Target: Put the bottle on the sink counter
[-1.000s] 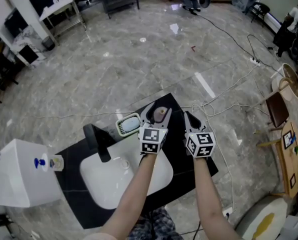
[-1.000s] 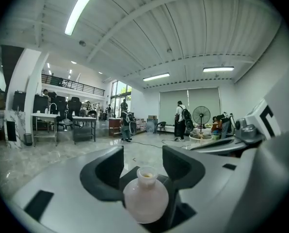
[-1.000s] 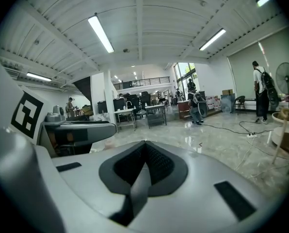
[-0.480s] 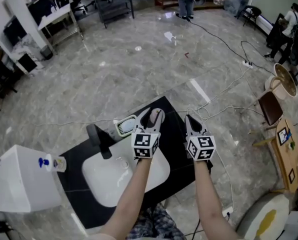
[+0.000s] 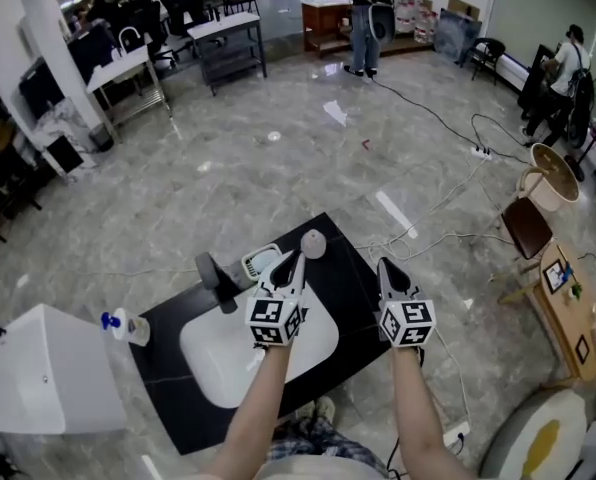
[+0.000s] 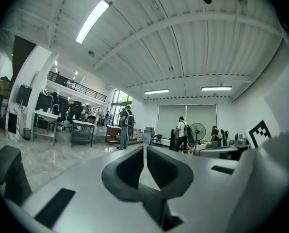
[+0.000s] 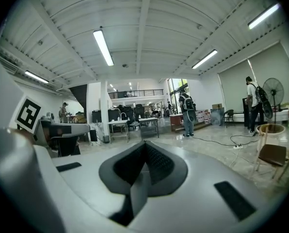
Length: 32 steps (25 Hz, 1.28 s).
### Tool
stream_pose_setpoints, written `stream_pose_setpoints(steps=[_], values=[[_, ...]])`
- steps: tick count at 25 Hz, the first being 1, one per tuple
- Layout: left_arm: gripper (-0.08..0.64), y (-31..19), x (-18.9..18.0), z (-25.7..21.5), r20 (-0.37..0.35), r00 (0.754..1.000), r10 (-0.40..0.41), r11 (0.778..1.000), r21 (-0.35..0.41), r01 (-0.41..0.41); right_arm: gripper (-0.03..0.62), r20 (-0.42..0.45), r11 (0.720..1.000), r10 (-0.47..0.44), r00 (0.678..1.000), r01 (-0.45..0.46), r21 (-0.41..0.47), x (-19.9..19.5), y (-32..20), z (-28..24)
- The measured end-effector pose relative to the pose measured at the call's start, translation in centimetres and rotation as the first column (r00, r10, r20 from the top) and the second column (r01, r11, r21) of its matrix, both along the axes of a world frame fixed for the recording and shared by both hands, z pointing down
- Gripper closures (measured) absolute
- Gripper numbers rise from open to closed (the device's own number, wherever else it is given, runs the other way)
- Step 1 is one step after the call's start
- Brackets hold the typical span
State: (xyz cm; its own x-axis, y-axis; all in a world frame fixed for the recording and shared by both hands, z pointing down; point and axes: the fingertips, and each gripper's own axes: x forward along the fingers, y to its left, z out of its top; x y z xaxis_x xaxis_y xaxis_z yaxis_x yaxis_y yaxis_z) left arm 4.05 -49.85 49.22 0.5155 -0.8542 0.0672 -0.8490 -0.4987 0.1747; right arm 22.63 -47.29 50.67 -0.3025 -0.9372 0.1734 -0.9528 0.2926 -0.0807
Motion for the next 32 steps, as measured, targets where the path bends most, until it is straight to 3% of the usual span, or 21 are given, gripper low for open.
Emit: stream_pose_setpoints(steps=[8, 13, 25, 32], values=[[0.532, 8.5, -2.4, -3.4, 0.000, 0.999, 0.032, 0.999, 0.029, -0.032, 0.577, 0.001, 0.998, 0.035, 0.999, -0.035, 0.057, 1.0, 8.3, -3.3], [0.532, 11.4, -4.7, -4.7, -0.022, 1.000, 0.004, 0.998, 0.059, -0.003, 0.577, 0.023, 0.995, 0.069, 0.997, -0.070, 0.076, 1.8, 11.6, -4.2], [0.532, 13.3, -7.5, -5.5, -0.021, 0.999, -0.026, 0.996, 0.082, 0.027, 0.577, 0.050, 0.983, 0.123, 0.991, -0.129, 0.132, 3.8, 14.9, -6.9], [0.532, 13.1, -7.4, -4.8, -0.018, 0.999, -0.035, 0.997, 0.066, 0.037, 0.578, -0.003, 0.986, 0.126, 0.992, -0.125, 0.109, 3.8, 14.8, -6.3]])
